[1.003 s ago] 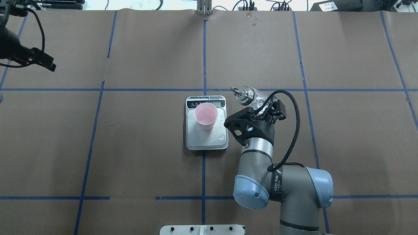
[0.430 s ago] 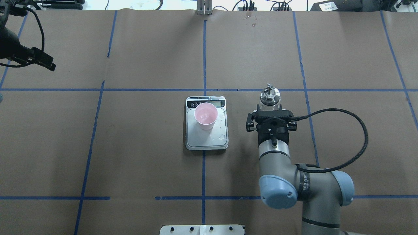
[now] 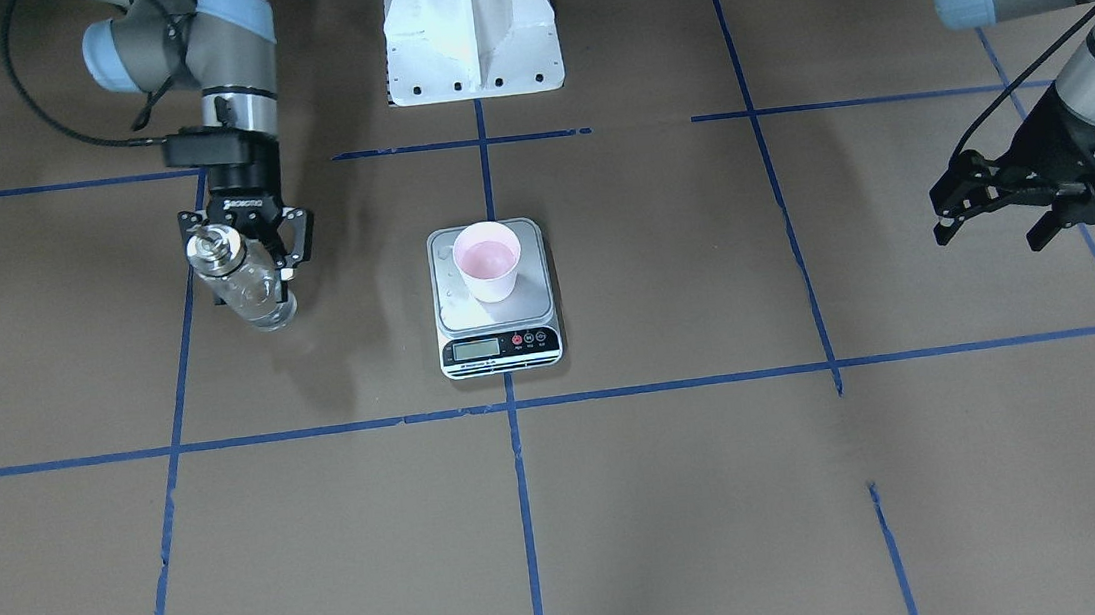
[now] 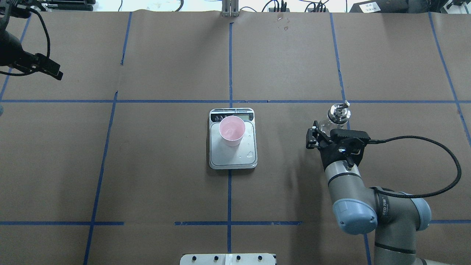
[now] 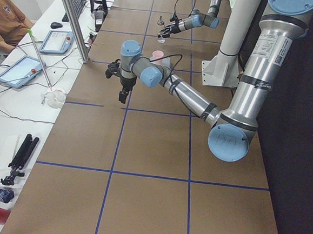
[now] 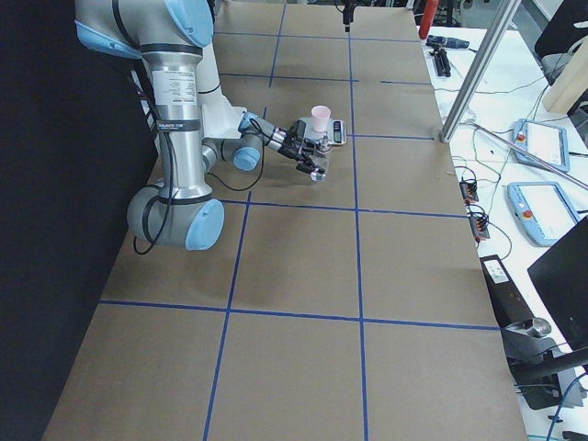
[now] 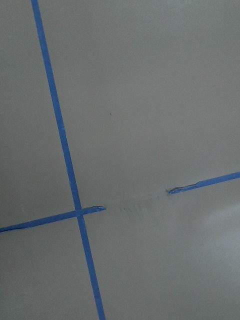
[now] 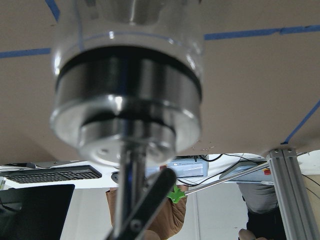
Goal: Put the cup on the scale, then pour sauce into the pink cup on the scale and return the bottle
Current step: 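Turn the bottle upright and carry it back toward its spot, then lower the bottle onto the table and open the right gripper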
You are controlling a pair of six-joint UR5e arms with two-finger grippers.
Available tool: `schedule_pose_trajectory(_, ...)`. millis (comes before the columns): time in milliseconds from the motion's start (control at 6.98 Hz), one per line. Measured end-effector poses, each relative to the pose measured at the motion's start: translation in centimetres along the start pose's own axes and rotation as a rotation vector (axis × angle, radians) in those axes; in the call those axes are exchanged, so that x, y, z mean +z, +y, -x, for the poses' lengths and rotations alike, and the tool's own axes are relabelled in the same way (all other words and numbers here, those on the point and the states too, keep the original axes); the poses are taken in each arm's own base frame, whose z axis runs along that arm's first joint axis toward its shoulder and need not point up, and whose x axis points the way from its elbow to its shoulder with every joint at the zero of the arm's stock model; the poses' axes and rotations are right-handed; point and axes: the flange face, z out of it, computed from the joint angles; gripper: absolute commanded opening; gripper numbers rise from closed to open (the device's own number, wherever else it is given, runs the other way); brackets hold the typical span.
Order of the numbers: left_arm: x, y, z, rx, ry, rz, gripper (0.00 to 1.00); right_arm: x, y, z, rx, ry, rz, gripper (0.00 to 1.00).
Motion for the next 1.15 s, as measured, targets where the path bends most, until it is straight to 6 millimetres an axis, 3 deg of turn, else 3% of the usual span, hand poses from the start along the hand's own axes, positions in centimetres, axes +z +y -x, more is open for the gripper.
schedule_pose_trajectory(430, 0.1, 0.0, 0.0, -0.002, -0.002, 0.004, 1.0, 1.8, 1.5, -4.6, 0.038, 0.018, -0.013, 0.0)
schedule_pose_trajectory(1147, 0.1, 0.0, -0.1, -0.002, -0.001, 0.004, 1.0, 2.2, 1.9, -5.8, 0.02, 0.033, -0.017, 0.0)
